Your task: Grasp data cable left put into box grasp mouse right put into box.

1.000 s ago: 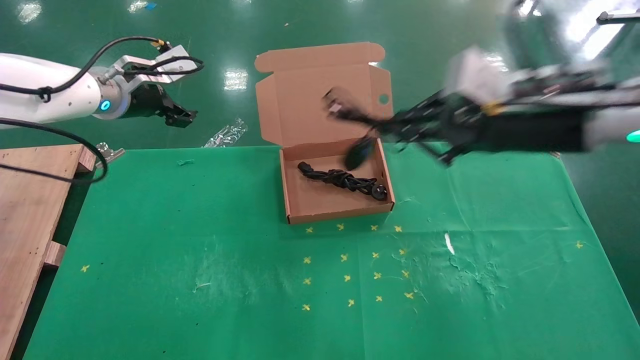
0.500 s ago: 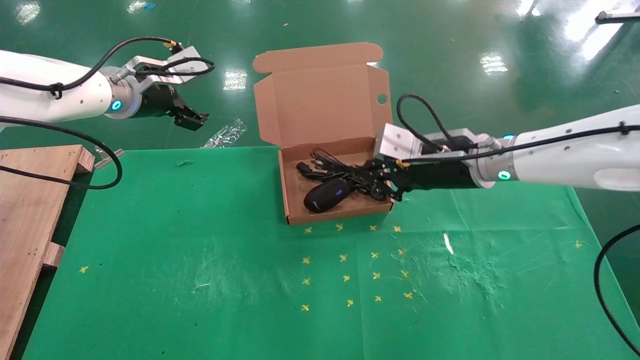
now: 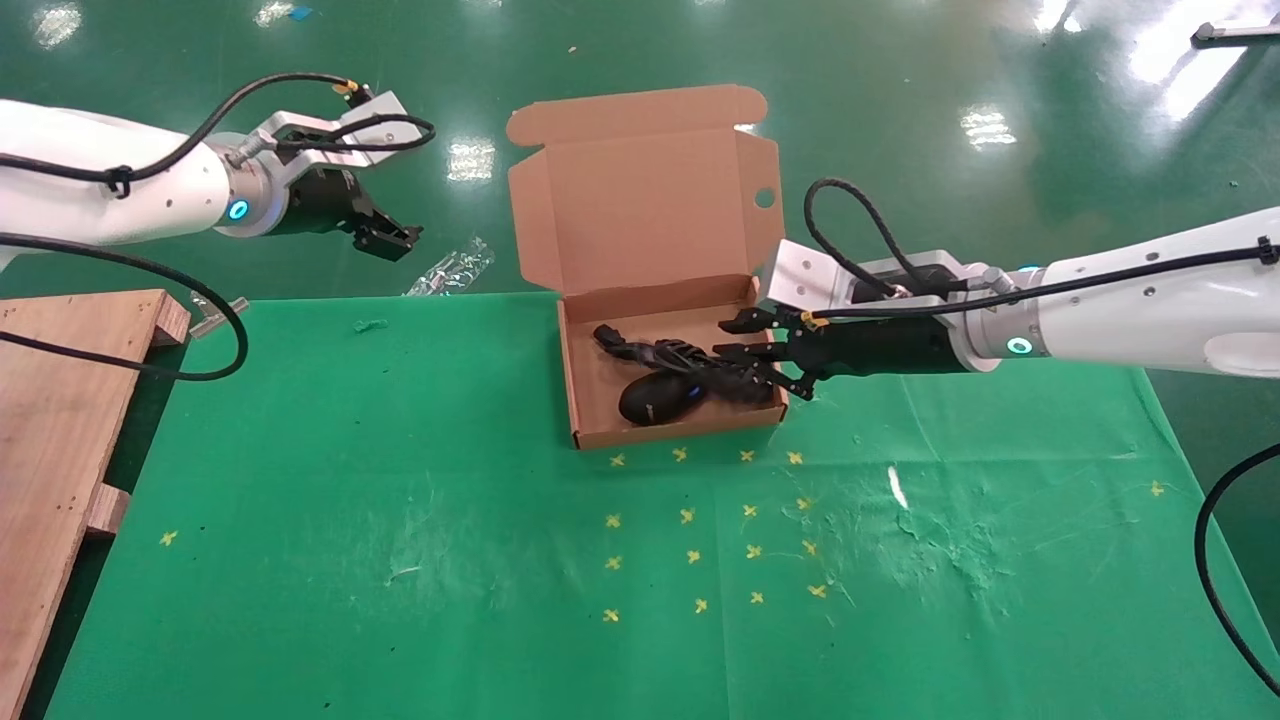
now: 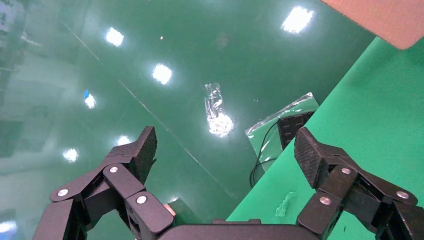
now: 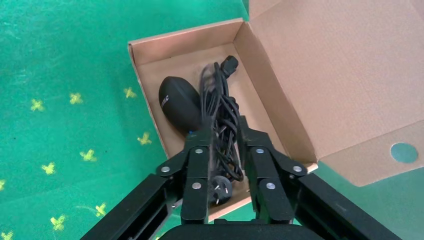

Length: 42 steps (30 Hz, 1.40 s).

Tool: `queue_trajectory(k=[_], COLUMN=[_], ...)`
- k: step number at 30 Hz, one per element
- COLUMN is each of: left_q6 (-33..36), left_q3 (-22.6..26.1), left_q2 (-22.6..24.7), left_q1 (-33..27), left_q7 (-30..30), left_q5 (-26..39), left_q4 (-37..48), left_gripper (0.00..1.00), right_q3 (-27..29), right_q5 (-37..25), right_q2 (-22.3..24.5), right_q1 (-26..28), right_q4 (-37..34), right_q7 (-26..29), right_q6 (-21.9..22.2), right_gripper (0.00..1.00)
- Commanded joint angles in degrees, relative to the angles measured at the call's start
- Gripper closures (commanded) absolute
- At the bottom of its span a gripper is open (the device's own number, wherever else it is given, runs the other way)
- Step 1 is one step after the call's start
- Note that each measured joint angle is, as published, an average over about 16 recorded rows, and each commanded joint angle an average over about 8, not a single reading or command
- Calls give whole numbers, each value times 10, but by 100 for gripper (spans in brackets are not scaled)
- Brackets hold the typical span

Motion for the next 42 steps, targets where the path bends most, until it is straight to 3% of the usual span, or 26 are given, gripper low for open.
queue_trajectory(k=[1, 8, 31, 42], left_q6=[0, 0, 1, 70], left_q3=[0, 0, -1, -68], left_q2=[0, 0, -1, -46], left_q1=[0, 0, 2, 60], left_q7=[0, 0, 1, 40], left_q5=[0, 1, -2, -110], left_q4=[-1, -1, -2, -61], left_gripper=[0, 0, 0, 0], right_q3=[0, 9, 76, 109], right_q5=[0, 26, 225, 322], right_q2=[1, 16, 122, 174], right_q1=[1, -13, -116, -167], right_q4=[3, 21, 145, 205], right_q7=[1, 8, 55, 78], right_q6=[-1, -11, -83, -118], right_gripper=[0, 0, 0, 0])
